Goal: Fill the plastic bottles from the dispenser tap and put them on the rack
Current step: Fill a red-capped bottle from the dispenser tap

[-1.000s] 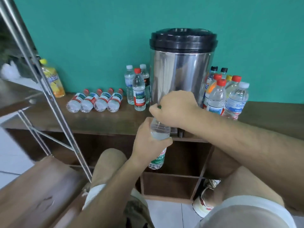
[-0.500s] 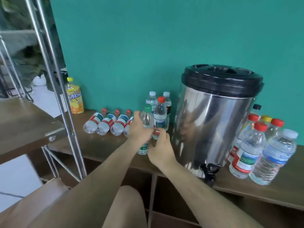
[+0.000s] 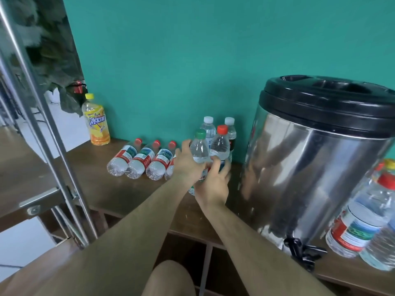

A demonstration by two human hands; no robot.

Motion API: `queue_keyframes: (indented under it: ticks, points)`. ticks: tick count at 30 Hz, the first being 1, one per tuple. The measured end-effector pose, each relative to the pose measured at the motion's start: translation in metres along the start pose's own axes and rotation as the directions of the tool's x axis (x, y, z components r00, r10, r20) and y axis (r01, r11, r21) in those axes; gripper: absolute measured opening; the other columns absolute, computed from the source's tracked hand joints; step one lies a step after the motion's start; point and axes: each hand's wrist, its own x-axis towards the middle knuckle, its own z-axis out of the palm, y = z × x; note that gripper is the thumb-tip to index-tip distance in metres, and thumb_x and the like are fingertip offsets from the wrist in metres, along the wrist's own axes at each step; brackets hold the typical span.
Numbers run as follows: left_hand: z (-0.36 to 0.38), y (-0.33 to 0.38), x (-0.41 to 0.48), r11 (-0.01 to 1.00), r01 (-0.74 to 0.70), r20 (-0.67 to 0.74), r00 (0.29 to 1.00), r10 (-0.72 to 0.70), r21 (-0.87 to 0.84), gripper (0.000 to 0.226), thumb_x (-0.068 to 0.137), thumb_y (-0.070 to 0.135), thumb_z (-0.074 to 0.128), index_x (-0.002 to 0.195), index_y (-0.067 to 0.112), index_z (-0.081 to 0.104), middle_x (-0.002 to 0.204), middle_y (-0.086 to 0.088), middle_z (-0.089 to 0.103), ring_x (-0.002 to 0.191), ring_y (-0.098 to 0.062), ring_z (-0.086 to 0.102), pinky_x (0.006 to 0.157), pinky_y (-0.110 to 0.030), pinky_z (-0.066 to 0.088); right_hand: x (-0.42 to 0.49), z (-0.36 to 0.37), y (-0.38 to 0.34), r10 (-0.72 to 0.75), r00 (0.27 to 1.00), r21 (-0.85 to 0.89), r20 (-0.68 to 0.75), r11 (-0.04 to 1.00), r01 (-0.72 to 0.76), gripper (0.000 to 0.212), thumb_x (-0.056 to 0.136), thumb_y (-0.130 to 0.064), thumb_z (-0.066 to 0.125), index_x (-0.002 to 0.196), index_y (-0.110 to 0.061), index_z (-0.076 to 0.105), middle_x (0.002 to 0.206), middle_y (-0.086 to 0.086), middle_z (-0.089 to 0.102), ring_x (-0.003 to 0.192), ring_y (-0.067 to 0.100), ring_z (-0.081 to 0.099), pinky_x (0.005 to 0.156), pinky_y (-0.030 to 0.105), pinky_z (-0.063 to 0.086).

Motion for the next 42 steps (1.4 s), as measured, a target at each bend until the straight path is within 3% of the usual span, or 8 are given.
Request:
queue_keyframes:
  ticks: [7, 14, 17, 21, 26, 33, 37, 42]
  points:
    - [0.005, -0.004, 0.008, 0.992, -0.099, 0.030, 0.994, 0.102, -0.075, 0.078, 0.084, 0.021, 0.085, 0.149, 0.027, 0.043, 0.140, -0.002, 0.053, 0.128, -0.020, 0.054, 0.112, -0.043, 0.045, 0.014, 0.007, 0.000, 0.026, 0.999, -0.011, -0.045, 1.000, -0.026, 0.070, 0.087, -0.018, 0.069, 0.148, -0.024, 0.035, 0.159, 0.011, 0.023, 0.138, 0.033, 0.037, 0.087, 0.048, 0.058]
    - [0.000, -0.016, 0.012, 0.980, -0.197, 0.035, 0.980, 0.197, 0.002, 0.072, 0.090, 0.007, 0.075, 0.151, 0.032, 0.045, 0.138, 0.008, 0.063, 0.127, -0.018, 0.058, 0.110, -0.046, 0.048, 0.020, 0.009, 0.000, 0.028, 0.999, 0.129, -0.019, 0.991, -0.025, 0.048, 0.102, -0.026, 0.060, 0.145, -0.024, 0.039, 0.133, 0.006, 0.057, 0.110, 0.032, 0.063, 0.082, 0.044, 0.056]
    - [0.000, -0.018, 0.018, 0.975, -0.223, -0.002, 0.975, 0.223, -0.011, 0.059, 0.093, 0.005, 0.069, 0.145, 0.028, 0.052, 0.126, 0.011, 0.065, 0.117, -0.016, 0.061, 0.106, -0.045, 0.051, 0.022, 0.009, 0.000, 0.020, 1.000, 0.158, 0.004, 0.987, -0.020, 0.045, 0.102, -0.017, 0.059, 0.144, -0.024, 0.044, 0.129, 0.002, 0.062, 0.107, 0.030, 0.066, 0.084, 0.046, 0.056]
    - [-0.003, -0.023, 0.024, 0.967, -0.256, 0.018, 0.967, 0.256, -0.021, 0.058, 0.094, 0.012, 0.071, 0.145, 0.031, 0.052, 0.134, 0.009, 0.065, 0.124, -0.014, 0.060, 0.104, -0.034, 0.048, 0.019, 0.014, 0.005, -0.063, 0.997, 0.119, -0.042, 0.991, 0.067, 0.037, 0.101, -0.018, 0.062, 0.136, -0.017, 0.051, 0.133, 0.003, 0.058, 0.112, 0.029, 0.065, 0.085, 0.045, 0.056]
    - [-0.013, -0.056, 0.024, 0.958, -0.053, -0.034, 0.997, 0.065, 0.282, 0.079, 0.092, 0.004, 0.060, 0.162, 0.023, 0.030, 0.165, -0.005, 0.036, 0.153, -0.025, 0.027, 0.123, -0.042, 0.026, 0.010, 0.044, 0.007, -0.322, 0.933, 0.064, 0.157, 0.947, 0.316, 0.053, 0.095, -0.023, 0.070, 0.144, -0.021, 0.051, 0.142, -0.001, 0.055, 0.132, 0.022, 0.054, 0.106, 0.041, 0.051]
    - [-0.024, -0.086, 0.017, 0.792, 0.027, -0.011, 1.000, -0.026, 0.610, 0.062, 0.097, 0.026, 0.065, 0.154, 0.023, 0.041, 0.147, -0.006, 0.057, 0.142, -0.028, 0.044, 0.117, -0.048, 0.038, 0.011, 0.074, -0.006, -0.271, 0.890, -0.032, 0.366, 0.952, 0.304, 0.081, 0.095, -0.022, 0.071, 0.162, -0.023, 0.026, 0.151, 0.006, 0.048, 0.136, 0.030, 0.053, 0.109, 0.042, 0.047]
    - [-0.028, -0.085, 0.007, 0.795, 0.045, -0.073, 0.997, 0.000, 0.605, 0.049, 0.095, 0.018, 0.063, 0.143, 0.020, 0.057, 0.136, -0.005, 0.065, 0.130, -0.029, 0.054, 0.108, -0.044, 0.045, 0.005, 0.070, -0.006, -0.259, 0.891, -0.049, 0.374, 0.953, 0.298, 0.074, 0.096, -0.024, 0.068, 0.160, -0.024, 0.030, 0.148, 0.007, 0.045, 0.129, 0.032, 0.056, 0.101, 0.046, 0.054]
    - [-0.028, -0.077, -0.033, 0.939, 0.119, -0.117, 0.989, -0.085, 0.322, 0.038, 0.093, 0.009, 0.061, 0.129, 0.016, 0.067, 0.125, -0.006, 0.071, 0.114, -0.027, 0.065, 0.097, -0.038, 0.053, -0.026, 0.049, 0.003, -0.205, 0.932, -0.077, 0.300, 0.968, 0.238, 0.062, 0.093, -0.034, 0.072, 0.147, -0.027, 0.043, 0.139, 0.007, 0.041, 0.117, 0.033, 0.062, 0.090, 0.040, 0.056]
